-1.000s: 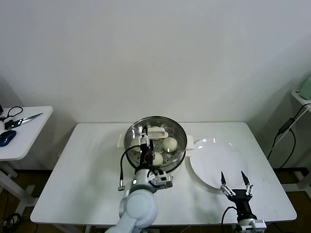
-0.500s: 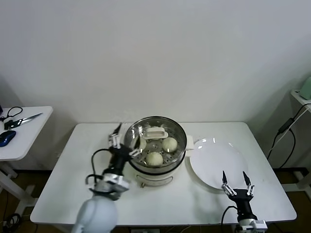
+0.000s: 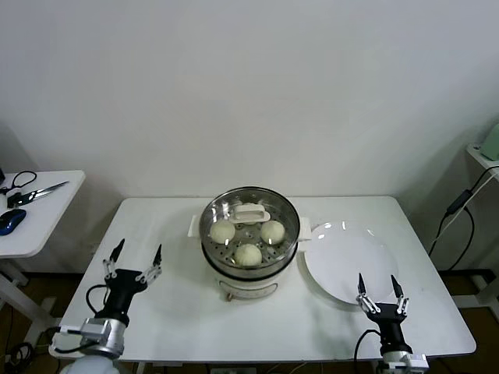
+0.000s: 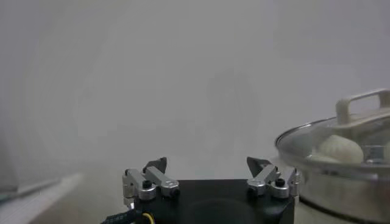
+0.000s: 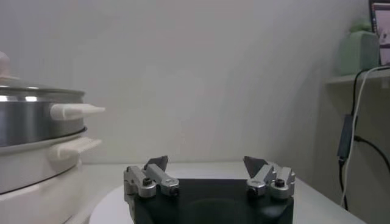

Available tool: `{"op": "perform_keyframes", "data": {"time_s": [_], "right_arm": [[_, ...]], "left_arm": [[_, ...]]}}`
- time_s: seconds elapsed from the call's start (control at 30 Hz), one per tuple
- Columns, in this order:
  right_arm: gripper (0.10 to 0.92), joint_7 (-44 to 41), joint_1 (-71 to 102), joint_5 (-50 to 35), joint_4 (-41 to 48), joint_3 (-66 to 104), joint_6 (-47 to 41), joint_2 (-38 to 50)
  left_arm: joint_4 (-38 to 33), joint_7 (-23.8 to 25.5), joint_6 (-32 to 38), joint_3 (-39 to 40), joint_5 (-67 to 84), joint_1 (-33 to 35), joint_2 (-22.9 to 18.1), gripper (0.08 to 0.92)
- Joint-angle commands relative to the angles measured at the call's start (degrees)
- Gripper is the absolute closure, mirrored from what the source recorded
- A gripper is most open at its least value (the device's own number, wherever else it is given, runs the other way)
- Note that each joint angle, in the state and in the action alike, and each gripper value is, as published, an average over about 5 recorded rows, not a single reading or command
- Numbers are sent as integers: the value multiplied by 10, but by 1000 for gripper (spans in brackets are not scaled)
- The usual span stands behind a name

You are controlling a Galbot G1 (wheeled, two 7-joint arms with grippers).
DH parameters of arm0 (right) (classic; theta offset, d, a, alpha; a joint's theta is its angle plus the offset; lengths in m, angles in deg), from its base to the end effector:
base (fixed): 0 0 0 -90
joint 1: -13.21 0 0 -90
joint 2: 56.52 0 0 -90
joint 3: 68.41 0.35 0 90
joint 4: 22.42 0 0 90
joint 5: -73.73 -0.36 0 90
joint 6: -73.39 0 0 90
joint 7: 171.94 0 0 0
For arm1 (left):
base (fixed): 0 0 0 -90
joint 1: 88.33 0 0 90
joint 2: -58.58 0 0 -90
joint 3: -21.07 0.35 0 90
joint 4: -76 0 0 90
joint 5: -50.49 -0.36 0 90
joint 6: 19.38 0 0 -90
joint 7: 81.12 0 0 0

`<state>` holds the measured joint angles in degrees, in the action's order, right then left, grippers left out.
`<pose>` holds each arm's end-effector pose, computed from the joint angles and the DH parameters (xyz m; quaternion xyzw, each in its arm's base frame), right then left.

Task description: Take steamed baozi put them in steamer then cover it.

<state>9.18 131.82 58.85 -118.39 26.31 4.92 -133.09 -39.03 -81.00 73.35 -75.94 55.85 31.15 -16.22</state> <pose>0.1710 -0.1013 -0.4318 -0.0388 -0.9992 0.0020 0.0012 0.1931 0.0902 -0.3163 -0.0085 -0.9951 -0.0985 0.0070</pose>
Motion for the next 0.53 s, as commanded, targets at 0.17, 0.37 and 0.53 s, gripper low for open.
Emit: {"op": "perform_keyframes", "data": {"time_s": [0.17,0.37,0.53], "right_arm": [[203,-3,-1,-3,4,1,7,-1],[203,-2,0,-5,4,2,9,3],[203,-1,0,-6,5,2,11,4]], "left_arm": [[59,-2,83,-59,150,53,13,177],[98,-1,115,-10,127,57,-8,177],[98,2,116,2,124,61,-11,177]]}}
